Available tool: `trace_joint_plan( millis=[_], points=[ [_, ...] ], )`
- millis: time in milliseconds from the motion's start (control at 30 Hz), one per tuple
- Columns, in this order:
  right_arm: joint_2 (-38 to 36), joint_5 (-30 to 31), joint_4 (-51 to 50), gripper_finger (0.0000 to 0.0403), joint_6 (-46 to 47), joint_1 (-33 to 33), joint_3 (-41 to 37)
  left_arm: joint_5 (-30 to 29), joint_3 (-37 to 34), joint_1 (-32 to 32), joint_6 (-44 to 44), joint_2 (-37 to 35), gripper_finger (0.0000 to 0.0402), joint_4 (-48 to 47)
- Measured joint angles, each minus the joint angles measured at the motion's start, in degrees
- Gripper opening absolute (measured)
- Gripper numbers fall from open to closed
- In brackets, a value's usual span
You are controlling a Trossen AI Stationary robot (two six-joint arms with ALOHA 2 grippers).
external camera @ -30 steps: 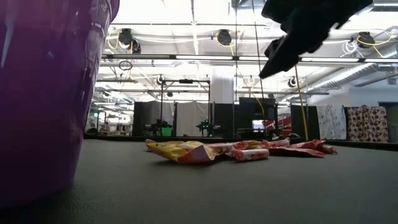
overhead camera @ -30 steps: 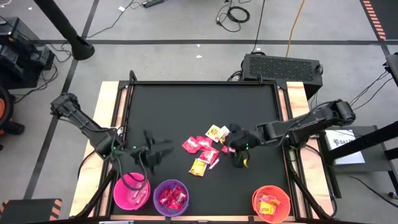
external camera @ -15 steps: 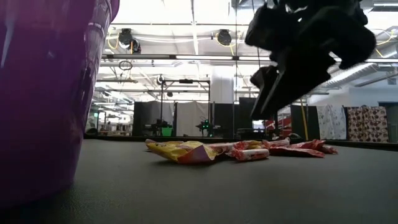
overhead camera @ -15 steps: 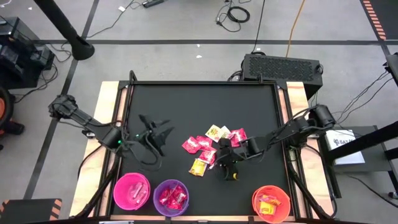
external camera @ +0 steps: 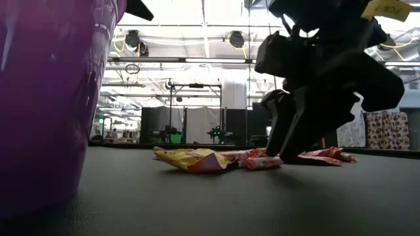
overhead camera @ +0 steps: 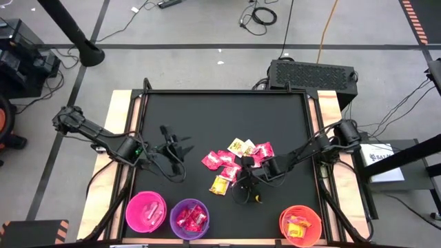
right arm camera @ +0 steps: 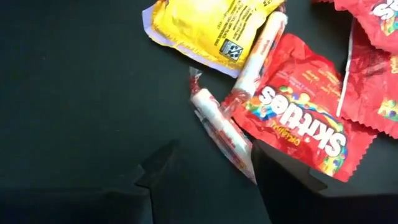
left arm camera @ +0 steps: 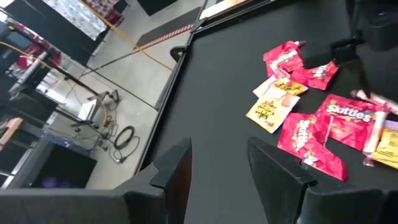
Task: Sort candy by brand, put in halloween buckets
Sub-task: Put the orange candy into the pink bucket
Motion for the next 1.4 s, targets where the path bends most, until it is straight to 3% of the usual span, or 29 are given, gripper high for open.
trace_joint_plan(
  millis=[433, 633, 1400],
  points=[
    [-0.97, -2.75, -1.12, 0.0151, 0.56, -0.03, -0.02, 0.12, 0.0, 0.0, -0.02, 0.0, 0.0164, -0.02],
    [-0.97, 0.46, -1.07, 0.0151, -3.31, -0.05, 0.2, 0.1, 0.0, 0.09, 0.0, 0.0, 0.0164, -0.02],
    [-0.39, 0.79, -0.87, 0.015, -6.1, -0.97, 0.26, 0.61, 0.0, 0.15, -0.07, 0.0, 0.0164, 2.62]
  ],
)
